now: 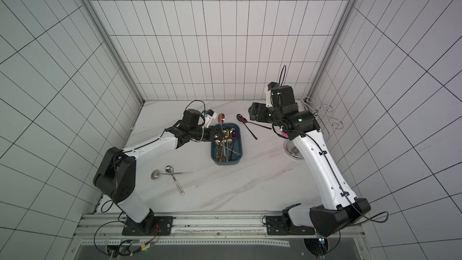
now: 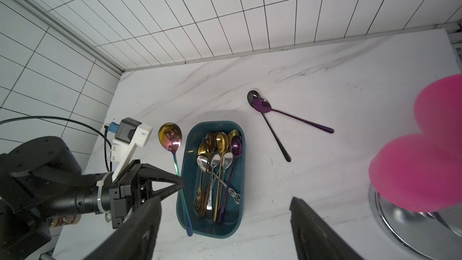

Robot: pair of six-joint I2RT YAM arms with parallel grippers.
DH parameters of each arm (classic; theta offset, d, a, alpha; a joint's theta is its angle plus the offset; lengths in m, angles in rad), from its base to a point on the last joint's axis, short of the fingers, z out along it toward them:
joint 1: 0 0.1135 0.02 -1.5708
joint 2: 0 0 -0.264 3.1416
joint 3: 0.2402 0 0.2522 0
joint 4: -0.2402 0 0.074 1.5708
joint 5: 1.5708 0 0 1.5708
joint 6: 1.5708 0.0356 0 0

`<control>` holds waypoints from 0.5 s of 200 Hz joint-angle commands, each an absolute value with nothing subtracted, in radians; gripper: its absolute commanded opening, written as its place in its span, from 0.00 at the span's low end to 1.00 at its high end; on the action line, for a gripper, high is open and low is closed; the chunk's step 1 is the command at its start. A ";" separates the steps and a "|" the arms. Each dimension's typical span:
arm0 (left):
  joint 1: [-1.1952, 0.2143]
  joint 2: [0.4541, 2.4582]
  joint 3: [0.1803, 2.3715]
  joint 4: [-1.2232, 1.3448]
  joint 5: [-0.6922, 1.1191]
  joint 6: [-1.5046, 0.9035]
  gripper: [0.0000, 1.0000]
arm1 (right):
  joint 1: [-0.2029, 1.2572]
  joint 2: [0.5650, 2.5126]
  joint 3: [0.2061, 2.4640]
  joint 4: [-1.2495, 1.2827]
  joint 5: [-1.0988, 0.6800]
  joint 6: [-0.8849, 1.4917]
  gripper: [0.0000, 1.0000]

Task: Put the spoon into the storage box
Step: Place the spoon in the storage box.

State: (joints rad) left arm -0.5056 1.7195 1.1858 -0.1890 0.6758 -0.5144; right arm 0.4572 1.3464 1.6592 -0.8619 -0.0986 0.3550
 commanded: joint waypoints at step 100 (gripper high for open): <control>-0.516 1.837 1.214 -0.238 0.684 -0.594 0.29 | 0.451 1.387 1.615 -0.934 -0.053 0.137 0.84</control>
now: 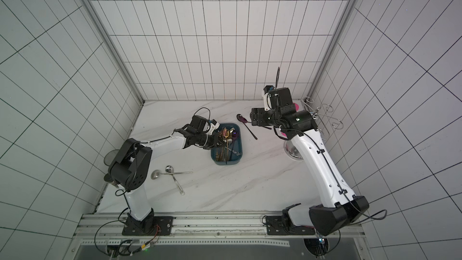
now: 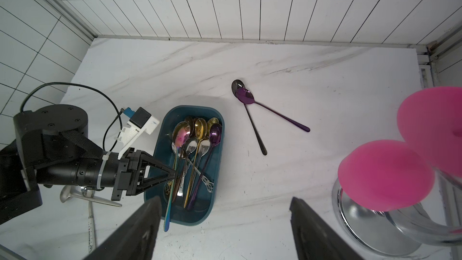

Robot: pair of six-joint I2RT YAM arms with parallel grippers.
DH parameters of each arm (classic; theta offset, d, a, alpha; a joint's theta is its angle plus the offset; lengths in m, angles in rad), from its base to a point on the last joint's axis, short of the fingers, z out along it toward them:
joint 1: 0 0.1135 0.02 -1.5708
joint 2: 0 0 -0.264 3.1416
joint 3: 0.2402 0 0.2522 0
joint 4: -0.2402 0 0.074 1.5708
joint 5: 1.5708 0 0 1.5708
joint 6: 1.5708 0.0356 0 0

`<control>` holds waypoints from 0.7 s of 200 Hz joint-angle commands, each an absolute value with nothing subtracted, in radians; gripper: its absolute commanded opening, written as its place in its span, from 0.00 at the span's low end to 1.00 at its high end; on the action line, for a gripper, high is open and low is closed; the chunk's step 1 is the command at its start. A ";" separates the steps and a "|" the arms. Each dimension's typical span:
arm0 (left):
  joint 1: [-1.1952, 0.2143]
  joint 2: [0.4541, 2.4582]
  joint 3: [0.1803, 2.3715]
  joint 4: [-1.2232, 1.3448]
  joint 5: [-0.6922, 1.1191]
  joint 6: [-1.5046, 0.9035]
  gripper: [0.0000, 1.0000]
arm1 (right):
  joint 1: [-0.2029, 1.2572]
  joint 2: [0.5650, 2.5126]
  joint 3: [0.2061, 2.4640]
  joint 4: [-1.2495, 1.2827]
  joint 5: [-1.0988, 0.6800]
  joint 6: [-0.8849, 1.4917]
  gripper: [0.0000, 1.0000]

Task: Put the spoon into the storage box
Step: Place the spoon in the storage box.

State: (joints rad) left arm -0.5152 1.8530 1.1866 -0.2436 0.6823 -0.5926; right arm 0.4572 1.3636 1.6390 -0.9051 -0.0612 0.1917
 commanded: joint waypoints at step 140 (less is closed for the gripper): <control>-0.373 1.459 1.117 -0.252 0.558 -0.399 0.76 | 0.451 1.783 1.836 -1.031 0.057 -0.107 0.73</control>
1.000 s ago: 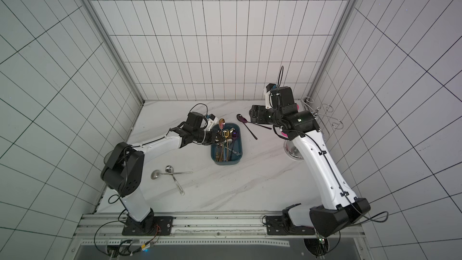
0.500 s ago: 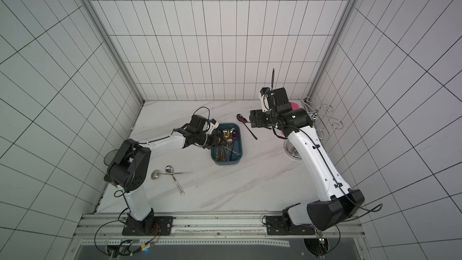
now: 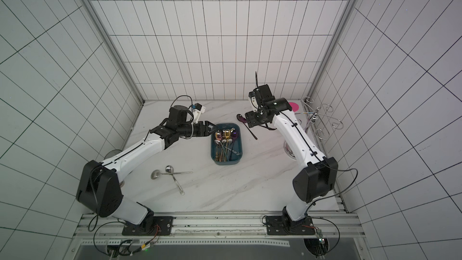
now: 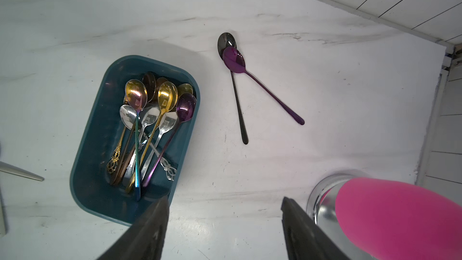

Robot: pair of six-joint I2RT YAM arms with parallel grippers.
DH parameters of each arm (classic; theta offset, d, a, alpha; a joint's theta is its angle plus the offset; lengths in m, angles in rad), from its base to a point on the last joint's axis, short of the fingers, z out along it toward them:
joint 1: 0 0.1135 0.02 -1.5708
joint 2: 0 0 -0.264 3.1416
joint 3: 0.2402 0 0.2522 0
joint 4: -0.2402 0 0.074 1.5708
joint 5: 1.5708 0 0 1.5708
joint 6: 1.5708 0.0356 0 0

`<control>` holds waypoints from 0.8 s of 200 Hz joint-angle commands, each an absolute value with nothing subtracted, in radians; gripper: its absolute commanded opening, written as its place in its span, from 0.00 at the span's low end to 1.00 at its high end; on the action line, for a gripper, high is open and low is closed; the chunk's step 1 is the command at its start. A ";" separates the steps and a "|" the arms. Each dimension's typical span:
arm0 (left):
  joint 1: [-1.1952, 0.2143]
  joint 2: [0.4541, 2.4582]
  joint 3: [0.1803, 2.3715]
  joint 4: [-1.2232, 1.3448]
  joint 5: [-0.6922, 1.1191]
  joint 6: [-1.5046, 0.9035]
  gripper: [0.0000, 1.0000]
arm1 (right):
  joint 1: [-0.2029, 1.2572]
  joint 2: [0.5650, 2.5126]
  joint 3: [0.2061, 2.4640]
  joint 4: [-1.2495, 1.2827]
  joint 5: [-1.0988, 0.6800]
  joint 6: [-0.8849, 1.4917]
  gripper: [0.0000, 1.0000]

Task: Put the spoon into the storage box
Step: Place the spoon in the storage box, then pick up the spoon from the center of the board.

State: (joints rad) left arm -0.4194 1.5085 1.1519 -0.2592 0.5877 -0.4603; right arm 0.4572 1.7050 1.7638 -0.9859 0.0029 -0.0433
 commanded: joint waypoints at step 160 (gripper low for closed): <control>0.030 1.278 1.024 -0.212 0.605 -0.362 0.97 | 0.330 2.371 2.296 -1.082 0.079 -0.154 0.74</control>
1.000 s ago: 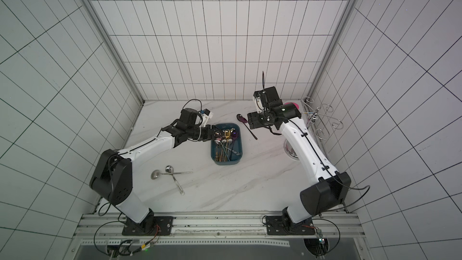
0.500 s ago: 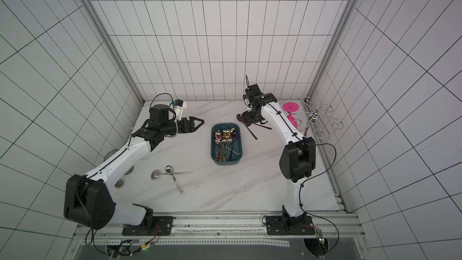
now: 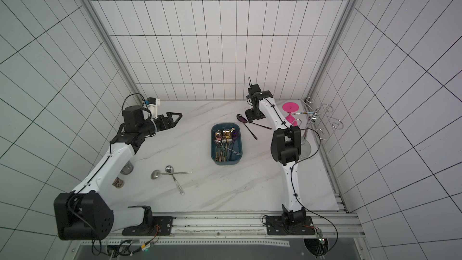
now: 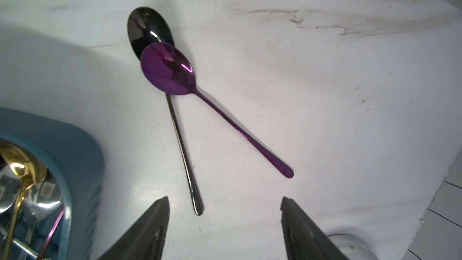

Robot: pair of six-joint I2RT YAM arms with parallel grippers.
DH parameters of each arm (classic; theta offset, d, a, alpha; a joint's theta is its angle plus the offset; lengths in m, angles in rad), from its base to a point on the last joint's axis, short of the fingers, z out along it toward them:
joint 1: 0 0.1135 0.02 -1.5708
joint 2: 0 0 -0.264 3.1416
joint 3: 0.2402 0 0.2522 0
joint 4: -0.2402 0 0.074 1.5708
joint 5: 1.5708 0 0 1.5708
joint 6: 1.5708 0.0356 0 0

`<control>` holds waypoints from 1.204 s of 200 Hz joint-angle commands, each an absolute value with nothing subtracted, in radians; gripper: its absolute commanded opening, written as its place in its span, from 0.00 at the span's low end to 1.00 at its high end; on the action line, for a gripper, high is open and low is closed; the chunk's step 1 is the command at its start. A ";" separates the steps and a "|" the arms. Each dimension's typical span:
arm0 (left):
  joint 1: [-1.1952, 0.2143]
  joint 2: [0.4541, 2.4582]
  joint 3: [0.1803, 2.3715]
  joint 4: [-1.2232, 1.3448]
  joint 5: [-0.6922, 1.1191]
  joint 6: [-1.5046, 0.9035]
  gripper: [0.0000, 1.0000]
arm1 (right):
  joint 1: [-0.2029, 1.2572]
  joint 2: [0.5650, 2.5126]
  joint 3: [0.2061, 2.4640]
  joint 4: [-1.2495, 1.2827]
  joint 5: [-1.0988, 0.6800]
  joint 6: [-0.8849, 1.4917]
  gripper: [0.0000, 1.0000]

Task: Put the spoon into the storage box
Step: Pick up the spoon from the center of the board.

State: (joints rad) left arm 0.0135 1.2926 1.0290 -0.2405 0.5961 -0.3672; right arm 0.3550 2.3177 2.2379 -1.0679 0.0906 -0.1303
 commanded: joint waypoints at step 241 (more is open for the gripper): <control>0.130 1.285 1.019 -0.209 0.584 -0.368 0.97 | 0.290 2.643 2.430 -1.083 -0.082 -0.201 0.56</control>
State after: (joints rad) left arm 0.1265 1.2926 1.0222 -0.2352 0.5949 -0.3698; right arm 0.2859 2.6034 2.4298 -1.0500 -0.0780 -0.1982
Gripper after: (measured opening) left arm 0.972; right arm 0.579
